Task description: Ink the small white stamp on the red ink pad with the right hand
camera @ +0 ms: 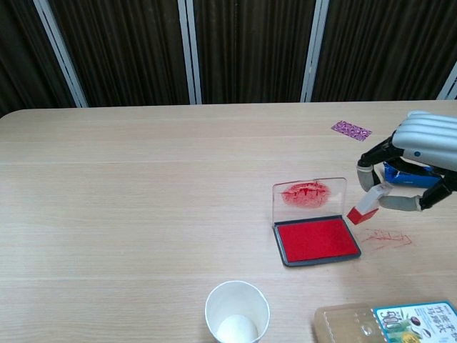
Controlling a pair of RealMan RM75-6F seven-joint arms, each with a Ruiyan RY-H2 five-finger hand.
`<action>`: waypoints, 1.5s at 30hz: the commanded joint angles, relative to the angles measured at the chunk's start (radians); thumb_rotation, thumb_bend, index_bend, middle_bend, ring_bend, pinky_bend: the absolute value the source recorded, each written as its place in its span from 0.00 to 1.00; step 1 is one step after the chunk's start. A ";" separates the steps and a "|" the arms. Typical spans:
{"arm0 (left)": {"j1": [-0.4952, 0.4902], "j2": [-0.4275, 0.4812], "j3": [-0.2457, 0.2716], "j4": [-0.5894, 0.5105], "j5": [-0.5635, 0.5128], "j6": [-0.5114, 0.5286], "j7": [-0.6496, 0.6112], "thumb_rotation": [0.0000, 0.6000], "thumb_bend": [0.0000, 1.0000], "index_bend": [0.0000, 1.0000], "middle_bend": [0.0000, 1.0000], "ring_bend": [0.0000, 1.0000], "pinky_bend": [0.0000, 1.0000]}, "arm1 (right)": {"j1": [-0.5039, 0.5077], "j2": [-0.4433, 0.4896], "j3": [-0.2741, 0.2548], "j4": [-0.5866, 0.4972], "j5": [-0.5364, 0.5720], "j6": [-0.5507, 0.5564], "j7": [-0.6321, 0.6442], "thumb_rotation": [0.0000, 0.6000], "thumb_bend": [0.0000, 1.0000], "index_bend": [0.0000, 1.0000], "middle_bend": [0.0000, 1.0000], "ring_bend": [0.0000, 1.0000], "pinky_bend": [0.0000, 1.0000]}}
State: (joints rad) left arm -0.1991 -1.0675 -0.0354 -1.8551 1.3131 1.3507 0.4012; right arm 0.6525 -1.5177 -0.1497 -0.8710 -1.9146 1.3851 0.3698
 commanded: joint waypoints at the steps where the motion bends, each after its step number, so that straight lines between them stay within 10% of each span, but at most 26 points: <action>1: 0.000 0.000 -0.001 0.002 -0.002 -0.001 -0.002 1.00 0.00 0.00 0.00 0.00 0.00 | 0.029 -0.010 -0.012 0.011 -0.046 0.031 -0.013 1.00 0.53 0.59 0.56 0.82 1.00; 45: -0.002 0.005 -0.004 0.010 -0.021 -0.007 -0.014 1.00 0.00 0.00 0.00 0.00 0.00 | 0.102 -0.231 -0.057 0.263 -0.007 -0.128 -0.027 1.00 0.58 0.62 0.58 0.82 1.00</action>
State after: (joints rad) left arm -0.2010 -1.0629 -0.0399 -1.8454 1.2920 1.3432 0.3867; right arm 0.7549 -1.7468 -0.2042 -0.6109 -1.9212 1.2603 0.3456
